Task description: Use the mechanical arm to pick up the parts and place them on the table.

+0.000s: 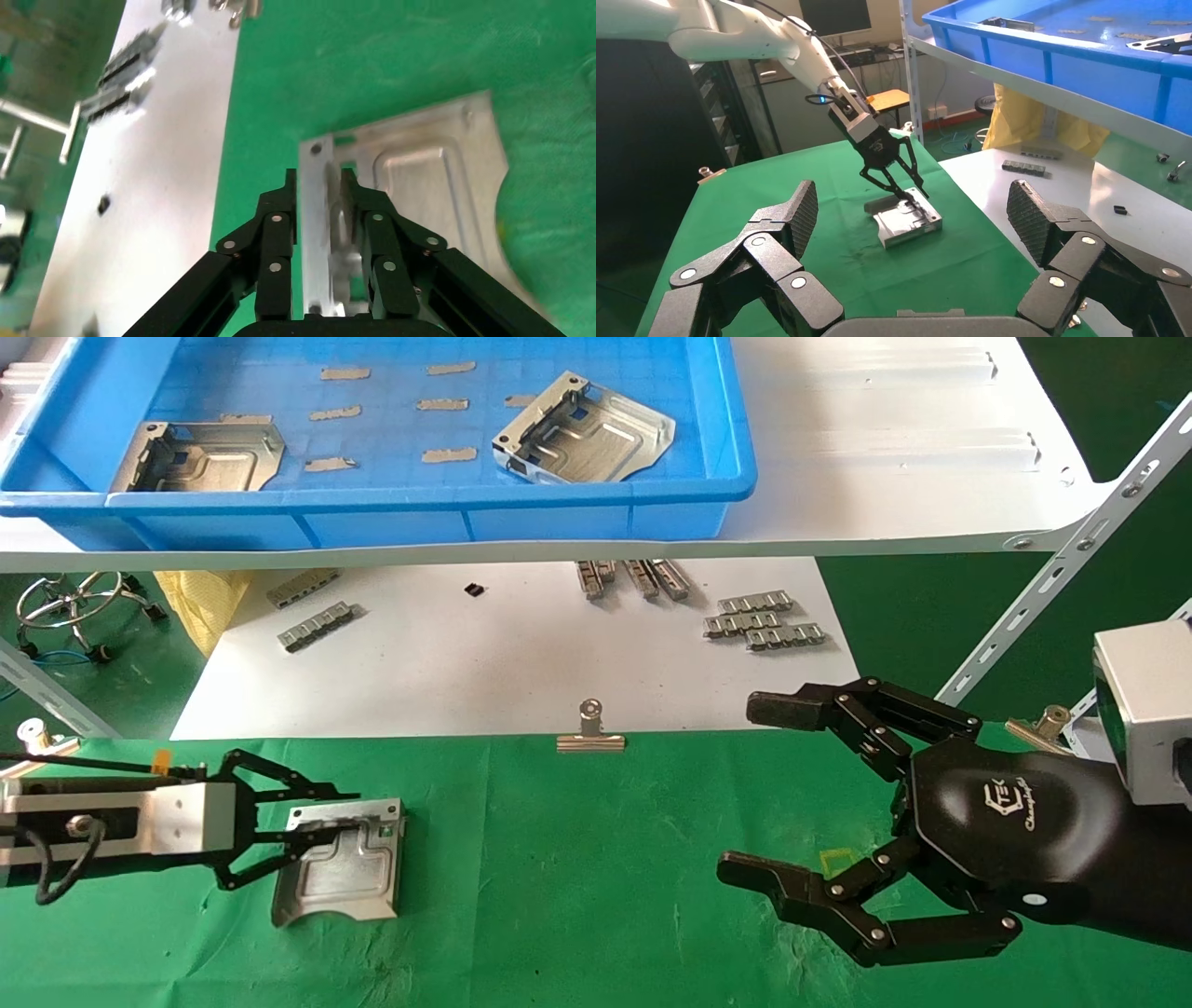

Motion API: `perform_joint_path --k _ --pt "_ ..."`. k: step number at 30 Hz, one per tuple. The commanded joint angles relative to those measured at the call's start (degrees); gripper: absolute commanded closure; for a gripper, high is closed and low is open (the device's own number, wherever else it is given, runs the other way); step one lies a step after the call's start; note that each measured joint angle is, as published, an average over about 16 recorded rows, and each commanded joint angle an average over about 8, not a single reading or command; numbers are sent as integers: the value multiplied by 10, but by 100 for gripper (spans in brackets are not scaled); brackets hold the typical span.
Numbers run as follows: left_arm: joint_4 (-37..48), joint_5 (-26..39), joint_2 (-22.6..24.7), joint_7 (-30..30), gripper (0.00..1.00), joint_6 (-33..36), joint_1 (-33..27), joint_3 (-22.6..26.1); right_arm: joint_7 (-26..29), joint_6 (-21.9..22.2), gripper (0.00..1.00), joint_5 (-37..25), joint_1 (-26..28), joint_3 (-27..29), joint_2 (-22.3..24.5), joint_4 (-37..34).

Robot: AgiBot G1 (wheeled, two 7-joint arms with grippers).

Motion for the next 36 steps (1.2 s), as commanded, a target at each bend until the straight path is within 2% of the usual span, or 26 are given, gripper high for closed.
perform_joint_path --k 1,7,14,17,20,27,36 --pt "6 2 5 12 0 7 -4 1 0 0 0 0 0 0 0 0" --pt "25 -26 3 -35 0 31 -6 -11 0 0 0 0 0 0 0 0" --pt "55 -82 2 -171 0 36 18 -38 0 0 0 0 0 0 0 0" --pt "65 -100 4 -209 0 38 31 -48 0 0 0 0 0 0 0 0" --pt "70 -109 5 -223 0 39 38 -53 0 0 0 0 0 0 0 0" --pt "58 -103 3 -211 0 38 36 -52 0 0 0 0 0 0 0 0" --pt "-27 -116 -13 -263 0 31 68 -83 0 0 0 0 0 0 0 0"
